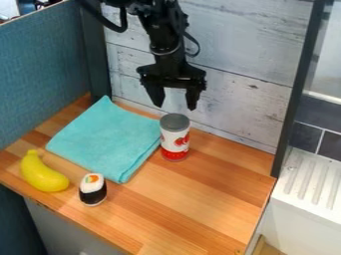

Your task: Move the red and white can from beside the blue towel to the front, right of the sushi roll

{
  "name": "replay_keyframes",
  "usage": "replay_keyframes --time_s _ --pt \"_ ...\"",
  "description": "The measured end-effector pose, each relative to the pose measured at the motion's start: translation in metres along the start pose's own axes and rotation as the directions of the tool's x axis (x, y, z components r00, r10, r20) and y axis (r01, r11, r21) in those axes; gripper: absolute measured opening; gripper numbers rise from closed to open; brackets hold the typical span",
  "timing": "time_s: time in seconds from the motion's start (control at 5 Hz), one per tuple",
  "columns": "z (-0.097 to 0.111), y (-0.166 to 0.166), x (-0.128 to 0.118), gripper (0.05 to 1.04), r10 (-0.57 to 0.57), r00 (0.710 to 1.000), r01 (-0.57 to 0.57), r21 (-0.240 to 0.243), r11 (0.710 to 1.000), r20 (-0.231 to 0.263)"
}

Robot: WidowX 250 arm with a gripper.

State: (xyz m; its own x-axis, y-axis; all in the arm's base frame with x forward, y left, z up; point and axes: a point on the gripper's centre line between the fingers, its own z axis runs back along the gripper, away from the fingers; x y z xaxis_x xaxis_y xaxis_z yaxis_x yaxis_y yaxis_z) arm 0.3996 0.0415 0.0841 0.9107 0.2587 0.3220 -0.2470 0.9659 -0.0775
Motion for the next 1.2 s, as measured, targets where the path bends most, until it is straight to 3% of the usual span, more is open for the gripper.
replay_keyframes --time_s 0.4,0.8,1.2 --pt "-0.015 0.002 -0.009 1.002 0.046 0.999 -0.046 -0.001 0.999 0.025" --pt "-0.028 0.009 -0.054 1.002 0.079 0.993 -0.076 0.028 0.997 -0.087" --pt "-0.015 0.01 -0.101 1.001 0.099 0.969 -0.094 0.032 0.995 -0.225"
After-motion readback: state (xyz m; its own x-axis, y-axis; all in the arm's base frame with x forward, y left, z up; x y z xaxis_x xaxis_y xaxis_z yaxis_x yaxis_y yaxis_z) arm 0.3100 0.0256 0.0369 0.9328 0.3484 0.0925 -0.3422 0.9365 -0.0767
